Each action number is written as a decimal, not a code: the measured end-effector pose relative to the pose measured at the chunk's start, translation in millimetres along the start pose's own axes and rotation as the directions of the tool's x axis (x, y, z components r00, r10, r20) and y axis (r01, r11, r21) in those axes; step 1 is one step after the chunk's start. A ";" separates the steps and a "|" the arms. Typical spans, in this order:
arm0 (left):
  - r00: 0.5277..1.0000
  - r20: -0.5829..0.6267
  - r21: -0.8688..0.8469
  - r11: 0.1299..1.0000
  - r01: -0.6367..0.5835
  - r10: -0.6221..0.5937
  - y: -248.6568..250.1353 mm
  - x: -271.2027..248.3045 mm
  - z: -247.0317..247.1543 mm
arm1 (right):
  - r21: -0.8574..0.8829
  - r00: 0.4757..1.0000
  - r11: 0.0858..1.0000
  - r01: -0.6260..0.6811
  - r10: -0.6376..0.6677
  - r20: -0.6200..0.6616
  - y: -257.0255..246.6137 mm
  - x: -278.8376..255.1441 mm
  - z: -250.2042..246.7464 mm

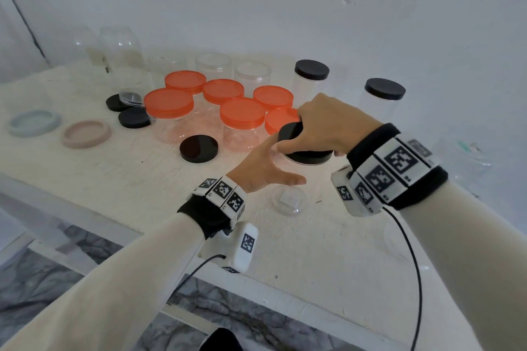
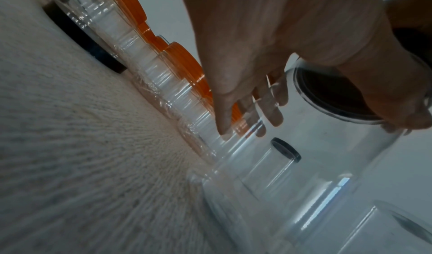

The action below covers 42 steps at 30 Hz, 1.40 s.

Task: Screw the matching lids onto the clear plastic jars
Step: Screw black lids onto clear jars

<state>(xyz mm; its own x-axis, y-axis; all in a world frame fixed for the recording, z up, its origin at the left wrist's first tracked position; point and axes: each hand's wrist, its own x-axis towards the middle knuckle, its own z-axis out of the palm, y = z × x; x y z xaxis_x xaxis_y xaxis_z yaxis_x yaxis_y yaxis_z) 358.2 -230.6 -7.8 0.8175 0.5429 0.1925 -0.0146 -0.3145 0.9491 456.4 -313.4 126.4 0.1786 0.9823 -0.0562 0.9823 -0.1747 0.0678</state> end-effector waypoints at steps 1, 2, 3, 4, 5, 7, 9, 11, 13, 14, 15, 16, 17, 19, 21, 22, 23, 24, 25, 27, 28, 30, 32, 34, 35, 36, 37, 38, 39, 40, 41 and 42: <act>1.000 0.016 0.019 1.000 -0.008 0.008 -0.6 0.2 -0.2 | -0.021 1.000 1.000 -0.006 0.006 0.023 0.6 -0.1 -0.6; 1.000 0.023 0.030 1.000 -0.008 0.007 -0.2 0.3 -0.9 | -0.052 0.998 0.999 0.011 -0.007 0.069 2.5 0.2 -3.7; 1.000 0.022 0.035 0.999 -0.004 0.003 -0.1 0.3 -1.9 | -0.080 0.989 0.996 0.049 -0.037 0.145 5.7 1.4 -7.9; 1.000 0.020 0.036 0.999 0.001 -0.002 -0.3 1.0 -3.3 | -0.067 0.969 0.992 0.105 -0.087 0.230 9.1 1.7 -13.7; 1.000 0.022 0.038 0.999 0.001 -0.001 -0.2 1.6 -4.2 | -0.014 0.942 0.989 0.150 -0.139 0.305 11.3 1.2 -19.6; 0.999 0.032 0.046 0.999 0.002 -0.003 -0.9 3.0 -5.0 | 0.075 0.911 0.977 0.200 -0.213 0.354 13.1 -0.4 -26.3; 1.000 0.027 0.050 0.999 0.000 -0.002 -1.3 3.2 -4.6 | 0.123 0.934 0.975 0.186 -0.215 0.287 13.6 1.7 -23.8; 1.000 0.009 0.037 0.999 -0.002 0.002 -2.3 3.2 -3.4 | 0.142 0.961 0.980 0.141 -0.170 0.217 12.1 3.9 -19.6; 1.000 0.001 0.020 1.000 -0.002 0.002 -3.0 2.1 -2.2 | 0.092 0.982 0.992 0.089 -0.103 0.161 7.1 3.4 -16.1; 1.000 0.003 0.015 1.000 -0.009 0.009 -3.0 1.7 -1.8 | 0.044 0.989 0.996 0.074 -0.079 0.122 4.5 4.0 -13.8; 1.000 0.005 0.014 1.000 -0.017 0.017 -3.8 1.7 -1.5 | 0.004 0.995 0.998 0.064 -0.064 0.079 2.1 4.8 -11.3; 1.000 0.005 0.014 1.000 -0.022 0.021 -3.6 1.8 -1.7 | -0.017 0.998 0.998 0.055 -0.055 0.044 0.5 5.8 -8.9; 1.000 0.005 0.013 1.000 -0.022 0.022 -2.8 1.3 -1.7 | -0.020 0.999 0.999 0.050 -0.050 0.023 0.0 6.2 -6.9; 0.999 0.024 0.025 0.999 -0.026 0.025 -1.2 1.4 -2.9 | -0.045 0.996 0.996 0.072 -0.069 0.054 4.2 6.3 -8.3; 0.999 0.038 0.041 0.999 -0.017 0.016 -1.0 2.9 -4.7 | -0.022 0.967 0.990 0.140 -0.132 0.218 12.3 4.7 -16.2; 0.999 0.041 0.043 0.999 -0.014 0.012 -1.0 3.7 -5.4 | 0.048 0.937 0.984 0.174 -0.180 0.299 14.3 2.7 -20.9; 0.999 0.047 0.047 0.999 -0.014 0.012 -1.1 4.7 -6.0 | 0.114 0.913 0.974 0.196 -0.224 0.341 15.2 1.3 -24.2; 0.998 0.056 0.053 0.998 -0.014 0.011 -1.3 5.5 -6.5 | 0.149 0.907 0.967 0.207 -0.247 0.340 15.8 1.3 -24.8; 0.998 0.062 0.059 0.998 -0.015 0.011 -2.2 6.2 -6.5 | 0.164 0.920 0.966 0.201 -0.243 0.307 16.5 3.0 -22.6; 0.999 0.047 0.058 0.998 -0.012 0.009 -3.1 6.3 -5.8 | 0.163 0.954 0.974 0.158 -0.194 0.229 15.3 6.4 -17.1; 0.999 0.036 0.052 0.999 -0.007 0.005 -3.8 6.1 -5.4 | 0.151 0.967 0.980 0.132 -0.161 0.198 12.4 5.9 -14.4; 1.000 0.018 0.024 1.000 -0.014 0.014 -3.9 4.7 -3.9 | 0.105 0.988 0.991 0.078 -0.091 0.121 6.9 4.3 -7.6; 1.000 0.009 0.020 1.000 -0.024 0.024 -2.9 3.2 -2.6 | 0.049 0.998 0.998 0.031 -0.033 0.045 1.9 1.8 -2.6; 0.999 0.018 0.037 0.999 -0.035 0.034 -1.6 3.4 -2.1 | 0.001 0.999 1.000 0.007 -0.007 0.032 1.4 0.9 -2.0; 0.999 0.023 0.031 0.999 -0.031 0.030 -1.3 3.2 -2.2 | -0.030 0.997 0.999 0.019 -0.017 0.072 3.3 0.2 -4.1; 0.999 0.029 0.023 0.999 -0.029 0.028 -0.8 3.7 -2.9 | -0.057 0.989 0.997 0.054 -0.045 0.141 6.3 0.4 -8.9; 0.999 0.031 0.020 0.999 -0.027 0.027 -0.7 3.8 -3.3 | -0.039 0.970 0.994 0.105 -0.094 0.223 9.6 0.6 -14.3; 0.999 0.029 0.024 0.999 -0.027 0.027 -0.3 3.8 -3.6 | 0.021 0.943 0.988 0.154 -0.153 0.295 11.8 -0.1 -19.9; 0.999 0.029 0.029 0.999 -0.034 0.033 0.5 3.6 -3.4 | 0.085 0.918 0.978 0.190 -0.207 0.338 12.9 -1.6 -24.3; 0.999 0.031 0.028 0.999 -0.043 0.042 0.1 3.9 -3.5 | 0.131 0.908 0.970 0.205 -0.238 0.345 14.3 -2.1 -25.5; 0.998 0.033 0.031 0.998 -0.049 0.048 -0.2 4.1 -3.5 | 0.156 0.917 0.967 0.200 -0.241 0.318 15.9 -1.5 -24.7; 0.999 0.026 0.036 0.998 -0.048 0.047 -0.6 3.7 -3.2 | 0.164 0.936 0.971 0.176 -0.217 0.278 16.2 -0.6 -22.9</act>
<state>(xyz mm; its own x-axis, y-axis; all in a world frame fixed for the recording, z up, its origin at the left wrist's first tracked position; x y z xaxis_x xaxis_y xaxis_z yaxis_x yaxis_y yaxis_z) 359.4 -225.9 -6.9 0.8307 0.5069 0.2302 -0.0328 -0.3683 0.9291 470.9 -315.2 150.3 -0.0302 0.9384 -0.3443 0.9942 -0.0074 -0.1073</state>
